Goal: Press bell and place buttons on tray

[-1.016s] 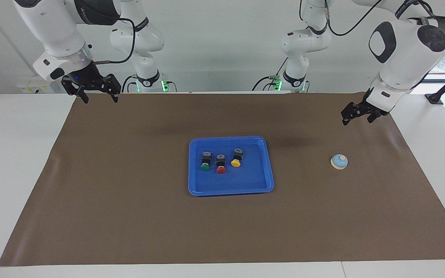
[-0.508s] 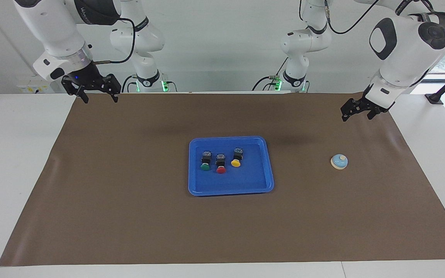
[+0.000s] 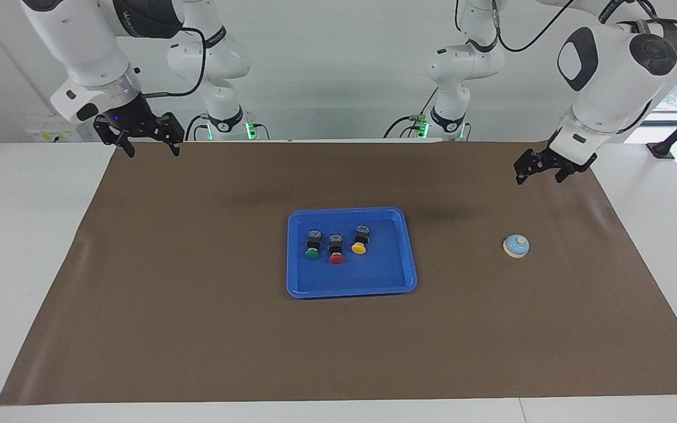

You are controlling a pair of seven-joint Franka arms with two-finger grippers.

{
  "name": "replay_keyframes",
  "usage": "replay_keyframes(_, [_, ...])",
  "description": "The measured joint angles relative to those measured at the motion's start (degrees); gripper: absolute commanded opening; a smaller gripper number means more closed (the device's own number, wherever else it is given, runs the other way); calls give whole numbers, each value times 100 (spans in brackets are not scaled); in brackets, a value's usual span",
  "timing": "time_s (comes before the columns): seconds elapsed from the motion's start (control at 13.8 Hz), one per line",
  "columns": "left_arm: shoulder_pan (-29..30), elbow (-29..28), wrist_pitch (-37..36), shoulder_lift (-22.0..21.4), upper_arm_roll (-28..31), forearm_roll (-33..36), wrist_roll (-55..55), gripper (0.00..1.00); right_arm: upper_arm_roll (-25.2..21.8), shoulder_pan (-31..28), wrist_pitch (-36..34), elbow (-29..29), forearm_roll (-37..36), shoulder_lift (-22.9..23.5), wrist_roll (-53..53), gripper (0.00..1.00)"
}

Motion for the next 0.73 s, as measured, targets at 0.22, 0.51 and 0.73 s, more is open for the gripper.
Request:
replay_keyframes(0.22, [0, 191, -106, -1, 1, 0, 0, 100, 0, 0, 0, 0, 0, 0, 0, 100])
replay_keyframes(0.51, [0, 523, -432, -7, 2, 0, 0, 100, 0, 0, 0, 0, 0, 0, 0, 100])
replay_keyframes(0.73, [0, 587, -457, -8, 5, 0, 0, 100, 0, 0, 0, 0, 0, 0, 0, 100])
